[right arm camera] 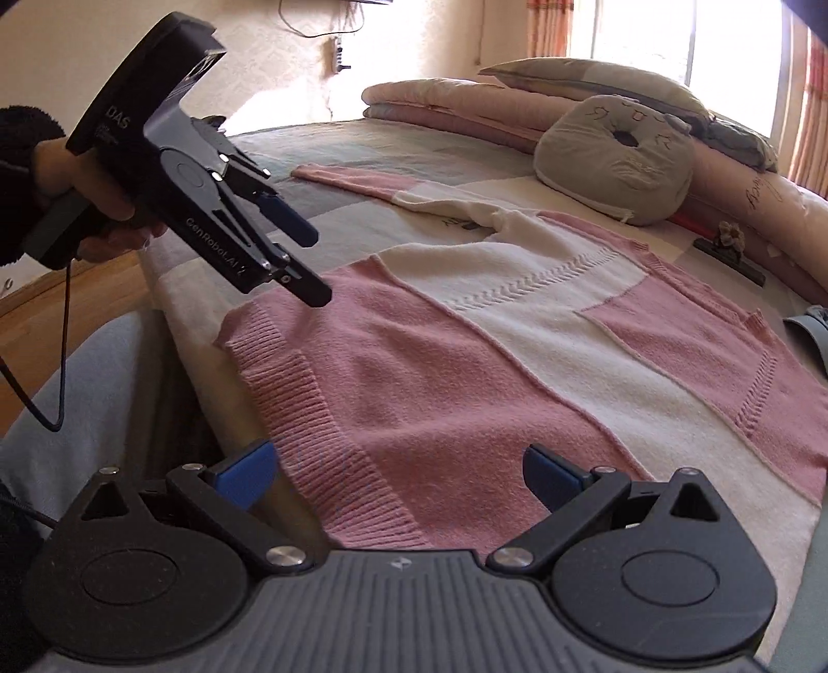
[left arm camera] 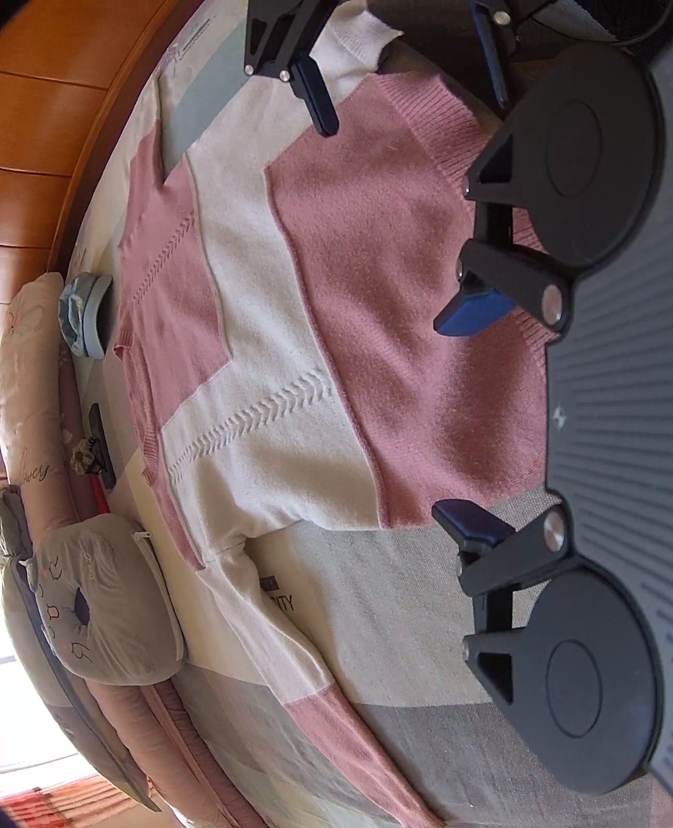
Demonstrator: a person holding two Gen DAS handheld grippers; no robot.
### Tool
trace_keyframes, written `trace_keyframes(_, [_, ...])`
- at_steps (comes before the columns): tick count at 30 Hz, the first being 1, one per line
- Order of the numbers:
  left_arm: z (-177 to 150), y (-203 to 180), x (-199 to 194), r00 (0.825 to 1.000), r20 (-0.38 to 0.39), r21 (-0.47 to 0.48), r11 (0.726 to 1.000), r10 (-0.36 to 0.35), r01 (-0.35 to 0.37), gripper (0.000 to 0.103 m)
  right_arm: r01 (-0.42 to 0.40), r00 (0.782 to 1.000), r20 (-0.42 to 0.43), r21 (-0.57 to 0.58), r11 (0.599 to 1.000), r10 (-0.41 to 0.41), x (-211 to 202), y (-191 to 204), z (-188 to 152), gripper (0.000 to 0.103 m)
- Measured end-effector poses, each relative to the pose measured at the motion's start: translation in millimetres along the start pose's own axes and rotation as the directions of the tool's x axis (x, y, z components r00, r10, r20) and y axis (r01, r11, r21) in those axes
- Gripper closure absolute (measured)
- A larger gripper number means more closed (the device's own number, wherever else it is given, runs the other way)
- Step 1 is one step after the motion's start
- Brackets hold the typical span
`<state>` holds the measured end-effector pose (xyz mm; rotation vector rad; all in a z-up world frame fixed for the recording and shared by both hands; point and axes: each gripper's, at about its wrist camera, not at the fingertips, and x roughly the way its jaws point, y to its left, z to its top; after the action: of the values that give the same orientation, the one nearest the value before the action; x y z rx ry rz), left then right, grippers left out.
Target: Fold clothes
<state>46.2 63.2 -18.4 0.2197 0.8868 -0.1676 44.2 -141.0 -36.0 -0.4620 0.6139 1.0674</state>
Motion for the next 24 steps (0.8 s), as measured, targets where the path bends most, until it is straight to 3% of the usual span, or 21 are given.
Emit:
trace_keyframes(3, [-6.1, -16.7, -8.0, 0.999, -0.005, 0.085, 0.995, -0.048, 0.049, 0.032, 0.003, 0.999, -0.045, -0.04, 0.999, -0.005, 18.7, 12.6, 0.9, 0.0])
trace_keyframes(7, [-22.1, -45.4, -16.5, 0.994, -0.01, 0.243, 0.964, -0.113, 0.112, 0.03, 0.111, 0.993, -0.037, -0.014, 0.994, -0.111, 20.9, 5.5, 1.7, 0.0])
trace_keyframes(12, [-29.4, -68.2, -1.1, 1.0, -0.015, 0.351, 0.936, -0.017, 0.021, 0.03, 0.137, 0.99, 0.018, 0.188, 0.973, -0.143, 3.9, -24.6, 7.6, 0.0])
trace_keyframes(16, [-36.8, -74.3, -3.4, 0.998, -0.048, 0.435, 0.898, -0.048, 0.064, 0.03, 0.112, 0.992, 0.036, 0.179, 0.977, -0.12, -13.4, -22.3, 5.6, 0.0])
trace_keyframes(18, [-42.6, -80.8, -4.0, 0.999, -0.029, 0.505, 0.862, -0.02, 0.032, 0.03, 0.102, 0.993, 0.042, 0.174, 0.979, -0.111, -21.1, -20.8, 4.4, 0.0])
trace_keyframes(21, [-43.5, -89.7, -0.9, 0.998, 0.04, 0.585, 0.808, 0.058, -0.07, 0.027, 0.099, 0.994, 0.033, 0.167, 0.981, -0.106, -23.6, -14.8, 3.8, 0.0])
trace_keyframes(24, [-31.5, -83.3, -6.8, 0.994, 0.077, 0.574, 0.812, 0.075, -0.106, 0.027, 0.059, 0.997, 0.045, 0.148, 0.987, -0.066, -29.6, -5.0, 6.2, 0.0])
